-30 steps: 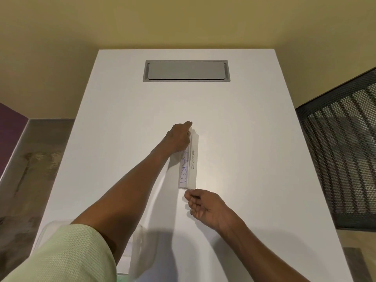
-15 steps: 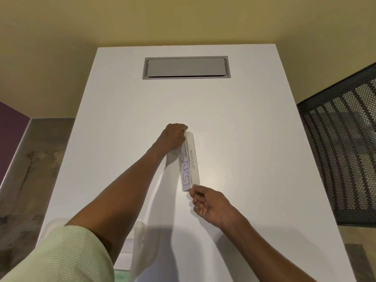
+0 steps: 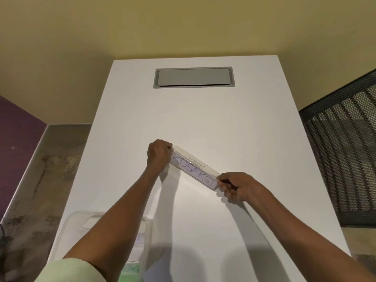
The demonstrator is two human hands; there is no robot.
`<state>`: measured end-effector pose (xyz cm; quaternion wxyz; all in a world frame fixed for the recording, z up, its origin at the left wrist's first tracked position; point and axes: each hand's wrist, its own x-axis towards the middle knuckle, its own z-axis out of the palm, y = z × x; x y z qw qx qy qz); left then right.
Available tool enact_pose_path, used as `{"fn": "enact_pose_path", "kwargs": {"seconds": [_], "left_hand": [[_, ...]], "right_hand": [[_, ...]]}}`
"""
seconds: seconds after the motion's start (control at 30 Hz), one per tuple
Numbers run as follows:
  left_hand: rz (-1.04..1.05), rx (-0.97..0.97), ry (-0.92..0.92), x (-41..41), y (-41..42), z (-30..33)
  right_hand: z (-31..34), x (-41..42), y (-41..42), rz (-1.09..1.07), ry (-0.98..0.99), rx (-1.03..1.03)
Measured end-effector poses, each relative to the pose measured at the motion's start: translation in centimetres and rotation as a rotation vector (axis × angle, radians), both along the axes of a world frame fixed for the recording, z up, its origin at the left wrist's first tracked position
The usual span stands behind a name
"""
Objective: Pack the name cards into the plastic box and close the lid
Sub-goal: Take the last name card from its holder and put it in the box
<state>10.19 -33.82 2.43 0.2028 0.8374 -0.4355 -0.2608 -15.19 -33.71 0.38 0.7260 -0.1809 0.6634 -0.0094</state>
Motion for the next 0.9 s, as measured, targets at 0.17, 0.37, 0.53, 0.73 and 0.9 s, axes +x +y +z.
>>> {"fn": "enact_pose_path", "kwargs": {"seconds": [0.17, 0.37, 0.53, 0.73, 0.9], "left_hand": [[0.150, 0.033, -0.003, -1.0, 2.4, -0.3], [0.304, 0.018, 0.084, -2.9, 4.9, -0.8], [0.302, 0.058, 0.043, -3.3, 6.0, -1.3], [0.204, 0.023, 0.067, -2.4, 6.0, -1.7], [-0.051, 0.025, 0.063, -0.8, 6.0, -2.1]], "right_hand": [[-0.2, -0.9, -2.7, 0.168, 0.058, -0.045], [-1.1, -1.3, -5.4, 0.392, 0.127, -0.041], [-1.5, -1.4, -6.3, 0.455, 0.122, -0.021], [-1.1, -1.5, -5.5, 0.497, 0.316, -0.329], [-0.8, -1.6, -4.6, 0.702, 0.472, -0.933]]}}
